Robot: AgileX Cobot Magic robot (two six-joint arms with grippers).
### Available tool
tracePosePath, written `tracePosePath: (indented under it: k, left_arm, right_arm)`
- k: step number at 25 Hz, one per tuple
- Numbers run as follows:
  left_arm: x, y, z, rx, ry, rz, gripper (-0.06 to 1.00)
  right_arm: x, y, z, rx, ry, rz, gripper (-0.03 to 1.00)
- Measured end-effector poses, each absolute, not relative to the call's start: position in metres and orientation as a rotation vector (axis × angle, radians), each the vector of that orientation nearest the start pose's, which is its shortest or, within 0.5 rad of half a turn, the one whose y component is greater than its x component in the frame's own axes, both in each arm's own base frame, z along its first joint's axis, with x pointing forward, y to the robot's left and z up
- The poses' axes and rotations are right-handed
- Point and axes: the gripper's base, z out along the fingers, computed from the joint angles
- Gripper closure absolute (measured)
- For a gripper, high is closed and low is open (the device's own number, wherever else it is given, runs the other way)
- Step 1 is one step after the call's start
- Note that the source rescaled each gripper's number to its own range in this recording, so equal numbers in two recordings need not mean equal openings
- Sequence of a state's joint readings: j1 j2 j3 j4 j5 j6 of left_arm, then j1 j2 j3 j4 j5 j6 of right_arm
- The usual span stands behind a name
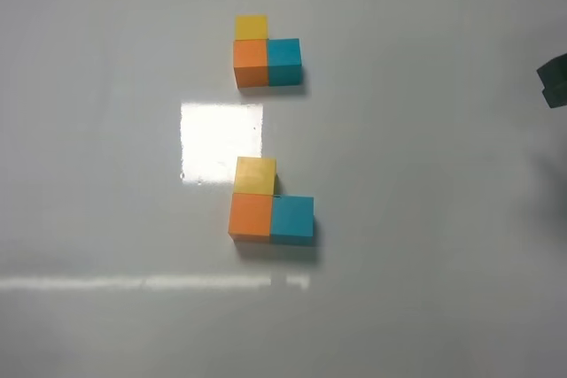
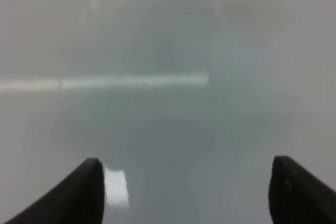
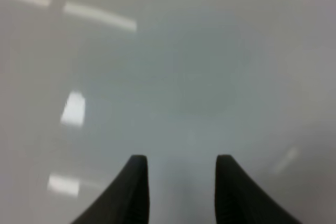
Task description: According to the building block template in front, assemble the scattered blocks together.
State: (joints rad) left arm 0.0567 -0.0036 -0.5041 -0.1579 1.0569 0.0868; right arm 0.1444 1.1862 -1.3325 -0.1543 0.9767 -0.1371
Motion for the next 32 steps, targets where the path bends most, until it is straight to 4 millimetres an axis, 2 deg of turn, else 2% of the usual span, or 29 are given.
tracePosePath:
  k: [2, 9, 15, 20, 23, 29, 32]
  left_arm:
    - [-0.006, -0.013, 0.280, 0.038, 2.024, -0.098, 0.02]
    - [-0.006, -0.013, 0.280, 0.038, 2.024, -0.098, 0.02]
    - [-0.006, -0.013, 0.280, 0.039, 2.024, -0.097, 0.02]
    - [-0.006, -0.013, 0.280, 0.039, 2.024, -0.097, 0.02]
    - [-0.006, -0.013, 0.280, 0.039, 2.024, -0.097, 0.02]
    - [-0.006, -0.013, 0.280, 0.039, 2.024, -0.097, 0.02]
    - [-0.006, -0.013, 0.280, 0.039, 2.024, -0.097, 0.02]
  right_arm:
    - [0.216, 0.019, 0.398, -0.333, 2.316, -0.179, 0.95]
    - [0.130, 0.011, 0.353, -0.211, 2.288, -0.065, 0.95]
    - [0.051, 0.001, 0.319, -0.090, 2.167, 0.024, 0.95]
    - [0.003, -0.006, 0.291, -0.063, 2.074, 0.040, 0.95]
    - [-0.012, -0.008, 0.287, -0.062, 2.038, 0.038, 0.95]
    - [-0.015, -0.008, 0.283, -0.088, 2.078, 0.034, 0.95]
    - [-0.016, -0.004, 0.281, -0.060, 2.104, 0.109, 0.95]
